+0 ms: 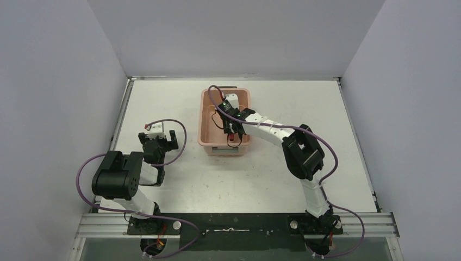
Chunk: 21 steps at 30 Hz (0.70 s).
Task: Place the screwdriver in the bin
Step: Place the screwdriver in the bin.
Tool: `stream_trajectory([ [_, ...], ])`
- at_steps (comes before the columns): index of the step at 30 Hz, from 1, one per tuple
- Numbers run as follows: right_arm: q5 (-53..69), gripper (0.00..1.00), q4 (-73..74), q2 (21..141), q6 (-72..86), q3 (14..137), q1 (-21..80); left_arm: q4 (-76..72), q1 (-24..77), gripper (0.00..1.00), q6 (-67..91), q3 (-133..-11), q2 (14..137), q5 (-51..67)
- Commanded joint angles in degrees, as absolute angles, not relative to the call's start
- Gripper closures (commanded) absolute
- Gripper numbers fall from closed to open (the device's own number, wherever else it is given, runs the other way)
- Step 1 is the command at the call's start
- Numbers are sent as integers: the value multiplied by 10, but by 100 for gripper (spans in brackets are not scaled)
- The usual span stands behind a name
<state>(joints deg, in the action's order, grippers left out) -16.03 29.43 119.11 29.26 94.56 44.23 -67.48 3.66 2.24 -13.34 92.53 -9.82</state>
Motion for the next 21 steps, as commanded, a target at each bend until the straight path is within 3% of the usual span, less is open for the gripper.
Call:
stream_trajectory([
  [1,-135,98,255,1205,311,933,442,-692,37,3,18,-146,923,-98],
  [15,-102,85,240,1240,316,917,421,-692,37,3,18,-146,922,-98],
  [21,-100,50,242,1232,313,920,418,-692,37,3,18,-146,923,-98],
])
